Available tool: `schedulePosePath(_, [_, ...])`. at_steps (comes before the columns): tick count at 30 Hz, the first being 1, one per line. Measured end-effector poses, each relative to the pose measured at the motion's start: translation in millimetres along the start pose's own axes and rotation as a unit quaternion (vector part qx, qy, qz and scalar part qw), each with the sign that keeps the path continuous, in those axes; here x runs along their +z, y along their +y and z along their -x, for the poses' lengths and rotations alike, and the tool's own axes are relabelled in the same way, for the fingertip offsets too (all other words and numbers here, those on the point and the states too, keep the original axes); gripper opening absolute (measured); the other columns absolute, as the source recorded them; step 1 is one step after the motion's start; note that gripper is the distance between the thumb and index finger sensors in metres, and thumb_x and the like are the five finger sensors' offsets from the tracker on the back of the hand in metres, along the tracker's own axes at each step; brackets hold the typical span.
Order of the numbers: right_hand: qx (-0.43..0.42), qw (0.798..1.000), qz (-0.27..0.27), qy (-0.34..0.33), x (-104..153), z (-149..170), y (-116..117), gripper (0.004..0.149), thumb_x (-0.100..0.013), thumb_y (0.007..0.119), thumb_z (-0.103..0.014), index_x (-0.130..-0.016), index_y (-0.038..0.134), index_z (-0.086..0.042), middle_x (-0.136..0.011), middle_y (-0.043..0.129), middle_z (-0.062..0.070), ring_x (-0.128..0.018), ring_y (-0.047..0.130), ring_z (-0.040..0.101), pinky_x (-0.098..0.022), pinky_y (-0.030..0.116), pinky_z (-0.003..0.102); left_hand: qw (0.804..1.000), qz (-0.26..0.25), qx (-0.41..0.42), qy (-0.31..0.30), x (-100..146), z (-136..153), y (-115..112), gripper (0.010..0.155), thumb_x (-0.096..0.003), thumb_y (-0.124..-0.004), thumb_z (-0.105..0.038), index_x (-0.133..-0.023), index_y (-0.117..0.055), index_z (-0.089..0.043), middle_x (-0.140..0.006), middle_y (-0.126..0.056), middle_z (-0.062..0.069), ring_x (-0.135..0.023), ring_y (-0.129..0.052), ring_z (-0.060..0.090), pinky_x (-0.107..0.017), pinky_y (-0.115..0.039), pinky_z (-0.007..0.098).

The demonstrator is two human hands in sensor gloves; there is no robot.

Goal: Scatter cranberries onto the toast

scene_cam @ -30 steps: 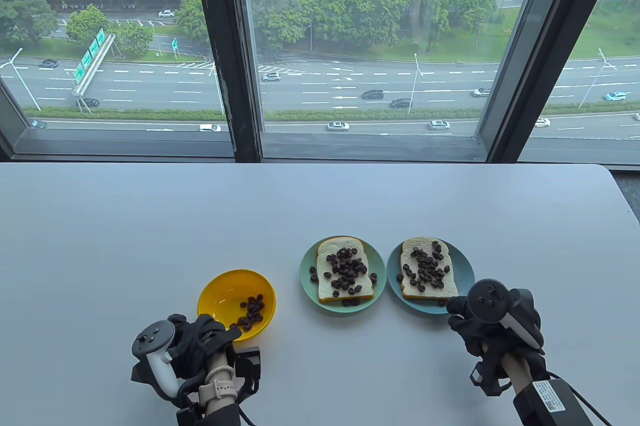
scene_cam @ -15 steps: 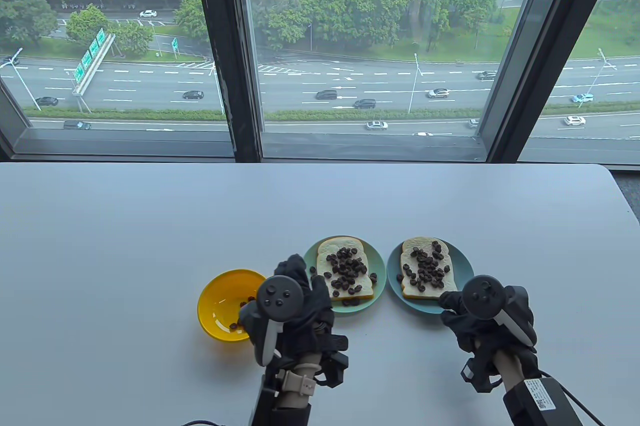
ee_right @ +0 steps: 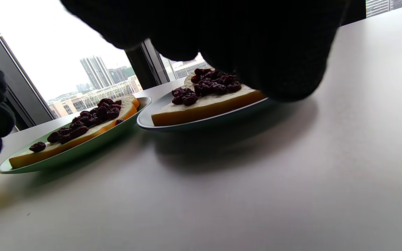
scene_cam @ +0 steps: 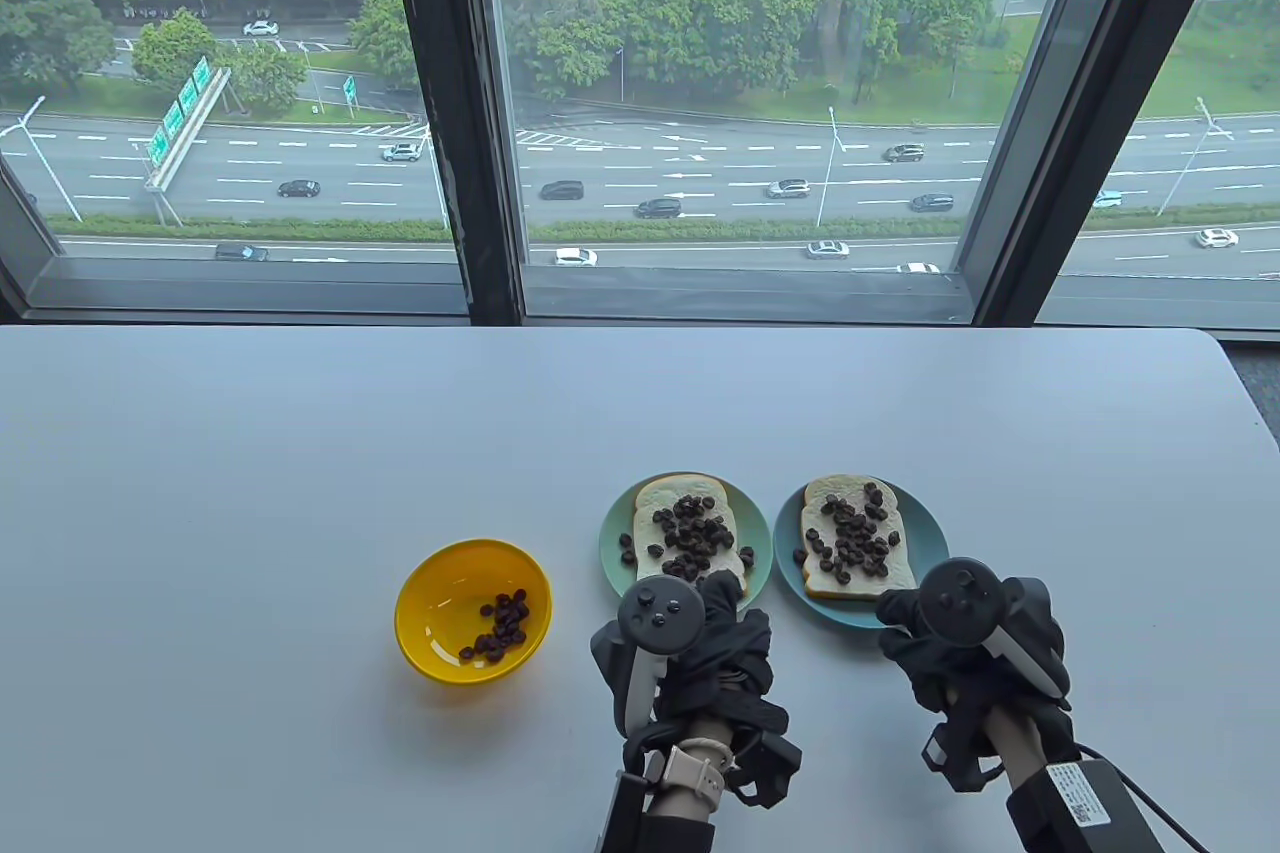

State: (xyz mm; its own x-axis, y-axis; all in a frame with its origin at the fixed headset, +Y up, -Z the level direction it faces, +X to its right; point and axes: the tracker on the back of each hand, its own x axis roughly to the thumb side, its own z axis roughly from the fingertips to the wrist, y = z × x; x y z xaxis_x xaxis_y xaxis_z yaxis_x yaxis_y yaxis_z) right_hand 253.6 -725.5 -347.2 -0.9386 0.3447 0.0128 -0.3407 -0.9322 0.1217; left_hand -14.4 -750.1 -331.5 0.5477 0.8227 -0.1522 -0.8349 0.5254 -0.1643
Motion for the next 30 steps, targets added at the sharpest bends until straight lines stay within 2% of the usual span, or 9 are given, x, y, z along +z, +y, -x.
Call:
schedulePosePath(3, [0.009, 1.0, 0.001, -0.003, 0.7, -2.2, 1.6, 0.047, -0.038, 0.07, -0.039, -0.084, 0.07, -0.027, -0.086, 0.072, 0.009, -0.068, 0.087, 0.029, -0.041, 0.091, 0.027, 0.999, -0.017, -0.045, -0.003, 1.3, 1.0, 8.7, 0.059, -0.0504, -0.068, -0.037, -0.102, -0.043, -0.023, -0.104, -0.043, 0.017, -0.089, -0.052, 0.04, -0.067, -0.055, 0.057])
schedulePosePath(7, [0.023, 1.0, 0.011, -0.009, 3.0, -7.3, 2.7, 0.047, -0.038, 0.07, -0.04, -0.084, 0.069, -0.027, -0.086, 0.071, 0.008, -0.069, 0.087, 0.029, -0.041, 0.09, 0.027, 0.999, -0.034, -0.03, -0.006, 2.2, 0.6, 9.3, 0.058, -0.0507, -0.068, -0.037, -0.102, -0.043, -0.024, -0.105, -0.043, 0.016, -0.09, -0.05, 0.04, -0.068, -0.053, 0.057])
schedulePosePath(10, [0.037, 0.999, 0.029, -0.012, 4.0, -10.8, 2.3, 0.05, -0.039, 0.07, -0.042, -0.086, 0.066, -0.028, -0.088, 0.068, 0.007, -0.071, 0.086, 0.028, -0.043, 0.09, 0.027, 0.998, -0.041, -0.052, -0.015, 2.6, -2.7, 8.5, 0.059, -0.0512, -0.067, -0.038, -0.102, -0.042, -0.025, -0.106, -0.04, 0.016, -0.091, -0.047, 0.041, -0.069, -0.05, 0.058])
schedulePosePath(17, [0.114, 0.988, 0.106, -0.013, 5.3, -13.4, -0.9, 0.057, -0.038, 0.068, -0.05, -0.089, 0.059, -0.028, -0.091, 0.063, 0.008, -0.075, 0.081, 0.028, -0.047, 0.087, 0.029, 0.979, -0.068, -0.191, -0.019, 2.2, -10.0, 8.7, 0.059, -0.0525, -0.066, -0.04, -0.103, -0.039, -0.027, -0.108, -0.034, 0.015, -0.094, -0.04, 0.04, -0.073, -0.042, 0.059])
schedulePosePath(19, [0.142, 0.982, 0.125, -0.016, 6.0, -14.2, -1.2, 0.064, -0.038, 0.067, -0.053, -0.094, 0.05, -0.026, -0.095, 0.054, 0.011, -0.081, 0.073, 0.032, -0.053, 0.082, 0.034, 0.969, -0.075, -0.235, -0.017, 1.9, -11.2, 9.1, 0.06, -0.0529, -0.065, -0.041, -0.104, -0.037, -0.029, -0.11, -0.03, 0.013, -0.097, -0.035, 0.04, -0.075, -0.038, 0.058])
schedulePosePath(21, [0.168, 0.975, 0.141, -0.015, 7.0, -15.7, -1.0, 0.073, -0.038, 0.063, -0.058, -0.098, 0.036, -0.025, -0.1, 0.036, 0.018, -0.089, 0.057, 0.04, -0.061, 0.072, 0.045, 0.965, -0.075, -0.25, -0.017, 1.8, -11.8, 9.2, 0.062, -0.0533, -0.064, -0.044, -0.105, -0.033, -0.032, -0.112, -0.024, 0.011, -0.099, -0.027, 0.039, -0.077, -0.031, 0.058])
schedulePosePath(23, [0.203, 0.968, 0.149, -0.018, 7.8, -18.5, 0.3, 0.081, -0.038, 0.058, -0.063, -0.1, 0.022, -0.025, -0.101, 0.021, 0.022, -0.093, 0.041, 0.046, -0.065, 0.061, 0.055, 0.964, -0.073, -0.255, -0.02, 1.7, -12.0, 9.0, 0.065, -0.0534, -0.063, -0.048, -0.106, -0.026, -0.04, -0.115, -0.012, 0.007, -0.104, -0.009, 0.036, -0.078, -0.02, 0.058])
schedulePosePath(27, [0.266, 0.953, 0.142, -0.02, 7.7, -24.0, 8.7, 0.09, -0.037, 0.046, -0.072, -0.097, -0.004, -0.026, -0.098, -0.001, 0.027, -0.093, 0.018, 0.055, -0.065, 0.045, 0.067, 0.961, -0.052, -0.27, -0.023, 0.7, -11.3, 8.1, 0.072, -0.0513, -0.058, -0.062, -0.103, -0.008, -0.059, -0.114, 0.015, -0.003, -0.1, 0.024, 0.028, -0.073, 0.0, 0.06])
schedulePosePath(30, [0.262, 0.958, 0.118, -0.02, 7.0, -26.1, 15.5, 0.091, -0.037, 0.039, -0.076, -0.093, -0.014, -0.028, -0.096, -0.009, 0.028, -0.092, 0.01, 0.057, -0.063, 0.037, 0.073, 0.958, -0.021, -0.286, -0.017, -2.2, -7.0, 5.1, 0.076, -0.0481, -0.054, -0.072, -0.101, -0.001, -0.061, -0.11, 0.024, -0.004, -0.097, 0.03, 0.028, -0.069, 0.003, 0.062])
